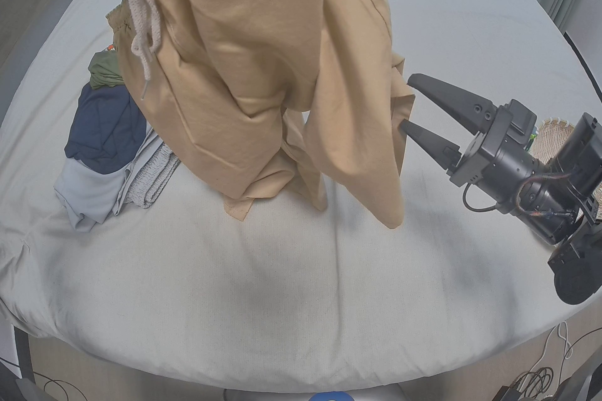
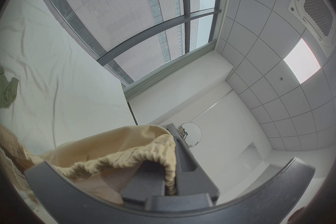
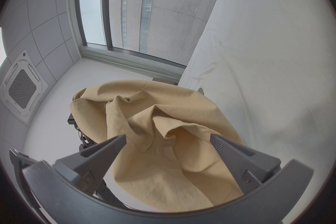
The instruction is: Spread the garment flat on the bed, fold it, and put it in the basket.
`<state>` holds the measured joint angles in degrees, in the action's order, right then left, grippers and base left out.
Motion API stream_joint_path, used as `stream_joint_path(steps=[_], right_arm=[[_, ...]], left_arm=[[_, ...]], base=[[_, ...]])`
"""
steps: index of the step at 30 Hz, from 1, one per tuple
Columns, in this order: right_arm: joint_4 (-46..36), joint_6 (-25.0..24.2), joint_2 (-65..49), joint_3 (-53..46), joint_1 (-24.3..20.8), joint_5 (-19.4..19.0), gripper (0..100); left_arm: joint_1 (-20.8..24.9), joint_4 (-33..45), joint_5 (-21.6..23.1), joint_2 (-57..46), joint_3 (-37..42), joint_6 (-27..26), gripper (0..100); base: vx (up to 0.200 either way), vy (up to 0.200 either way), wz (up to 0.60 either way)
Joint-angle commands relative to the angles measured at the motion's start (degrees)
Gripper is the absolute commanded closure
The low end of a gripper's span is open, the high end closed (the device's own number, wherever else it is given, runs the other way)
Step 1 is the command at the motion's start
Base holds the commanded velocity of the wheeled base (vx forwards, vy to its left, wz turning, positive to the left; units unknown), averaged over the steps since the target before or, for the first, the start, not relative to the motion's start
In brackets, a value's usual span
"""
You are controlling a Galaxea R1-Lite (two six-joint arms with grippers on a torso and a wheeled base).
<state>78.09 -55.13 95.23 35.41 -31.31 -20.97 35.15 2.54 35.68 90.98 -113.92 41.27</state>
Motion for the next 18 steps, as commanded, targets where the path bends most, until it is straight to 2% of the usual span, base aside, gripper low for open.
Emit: stream_joint_path(steps=[1, 13, 14, 18], right_arm=[[0.7, -0.4, 3.1, 2.4, -0.2, 0.0, 0], [0.4, -0.6, 6.0, 10.9, -0.1, 0.3, 0], [0.2, -0.6, 6.1, 11.2, -0.1, 0.5, 100], [0.7, -0.6, 6.3, 10.9, -0.2, 1.4, 100]], left_arm=[[-0.1, 0.0, 0.0, -1.2, 0.7, -0.1, 100], [0.0, -0.2, 0.0, -1.2, 2.7, -0.6, 100], [0.0, -0.2, 0.0, -1.2, 2.8, -0.6, 100], [0.0, -0.3, 0.0, -1.2, 2.8, -0.7, 100]], base=[[0.000, 0.000, 0.00], [0.000, 0.000, 0.00], [0.000, 0.000, 0.00], [0.000, 0.000, 0.00]])
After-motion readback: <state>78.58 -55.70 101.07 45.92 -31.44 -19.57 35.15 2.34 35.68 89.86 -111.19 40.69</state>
